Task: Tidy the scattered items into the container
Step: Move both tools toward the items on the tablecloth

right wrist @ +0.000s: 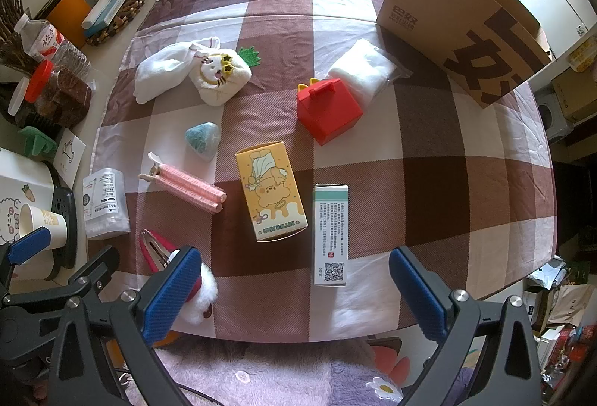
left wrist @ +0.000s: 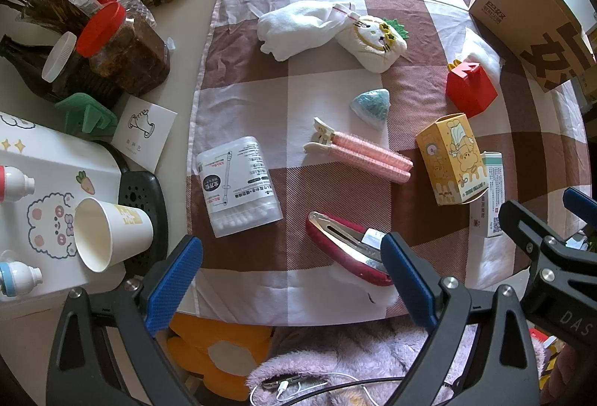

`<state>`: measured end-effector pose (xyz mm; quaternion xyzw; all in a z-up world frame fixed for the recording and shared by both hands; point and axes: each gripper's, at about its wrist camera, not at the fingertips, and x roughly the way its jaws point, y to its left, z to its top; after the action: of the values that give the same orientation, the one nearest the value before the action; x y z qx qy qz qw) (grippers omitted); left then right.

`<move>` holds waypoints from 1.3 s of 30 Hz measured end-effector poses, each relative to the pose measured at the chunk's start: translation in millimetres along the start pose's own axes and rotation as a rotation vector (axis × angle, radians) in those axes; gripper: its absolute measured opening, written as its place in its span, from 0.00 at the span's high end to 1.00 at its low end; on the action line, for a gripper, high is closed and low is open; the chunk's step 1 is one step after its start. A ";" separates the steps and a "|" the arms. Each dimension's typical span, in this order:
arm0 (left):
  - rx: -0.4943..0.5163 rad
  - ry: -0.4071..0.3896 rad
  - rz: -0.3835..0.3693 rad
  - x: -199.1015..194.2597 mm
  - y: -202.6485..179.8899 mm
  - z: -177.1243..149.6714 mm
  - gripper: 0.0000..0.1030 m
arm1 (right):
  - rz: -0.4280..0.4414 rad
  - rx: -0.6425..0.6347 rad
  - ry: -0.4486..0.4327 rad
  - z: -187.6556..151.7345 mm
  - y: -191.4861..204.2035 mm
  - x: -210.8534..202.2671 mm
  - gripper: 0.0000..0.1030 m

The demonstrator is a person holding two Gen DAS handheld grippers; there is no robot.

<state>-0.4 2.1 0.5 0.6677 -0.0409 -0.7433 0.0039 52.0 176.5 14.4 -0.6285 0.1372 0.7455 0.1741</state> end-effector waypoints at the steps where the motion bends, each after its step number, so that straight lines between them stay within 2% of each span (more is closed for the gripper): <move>1: 0.000 0.000 -0.001 0.3 0.6 0.4 0.06 | 0.001 0.000 0.000 -0.1 0.8 -0.4 0.00; 39: 0.029 -0.007 -0.001 -3.1 1.9 -0.5 0.06 | 0.001 -0.004 -0.003 -0.5 1.3 -3.7 0.00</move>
<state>0.4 0.4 3.6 0.6651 -0.0513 -0.7450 -0.0062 52.5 174.9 18.0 -0.6278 0.1354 0.7468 0.1727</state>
